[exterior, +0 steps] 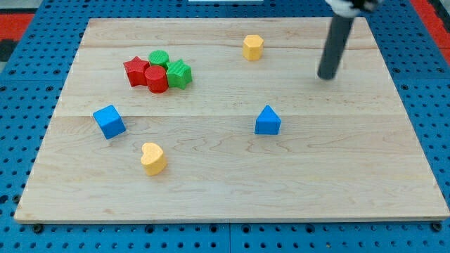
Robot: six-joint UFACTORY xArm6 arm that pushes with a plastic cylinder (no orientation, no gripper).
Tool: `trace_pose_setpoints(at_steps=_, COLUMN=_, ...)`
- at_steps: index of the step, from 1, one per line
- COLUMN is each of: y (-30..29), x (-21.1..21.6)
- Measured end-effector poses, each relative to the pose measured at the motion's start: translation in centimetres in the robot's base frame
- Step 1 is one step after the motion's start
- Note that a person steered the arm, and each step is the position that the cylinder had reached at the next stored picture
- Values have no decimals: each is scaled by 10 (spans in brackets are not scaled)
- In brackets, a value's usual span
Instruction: Push the blue cube into the blue triangle
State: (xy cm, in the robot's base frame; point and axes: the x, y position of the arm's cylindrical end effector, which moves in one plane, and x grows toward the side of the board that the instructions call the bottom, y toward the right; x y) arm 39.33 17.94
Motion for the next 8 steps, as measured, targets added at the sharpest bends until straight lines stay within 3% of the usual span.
trace_pose_setpoints(at_steps=1, y=-11, x=34)
trace_pose_setpoints(at_steps=2, y=-106, x=35)
trace_pose_setpoints(at_steps=3, y=-126, x=34)
trace_pose_setpoints(at_steps=5, y=-113, x=83)
trace_pose_setpoints(at_steps=6, y=-22, x=84)
trace_pose_setpoints(at_steps=7, y=-24, x=102)
trace_pose_setpoints(at_steps=8, y=-99, x=119)
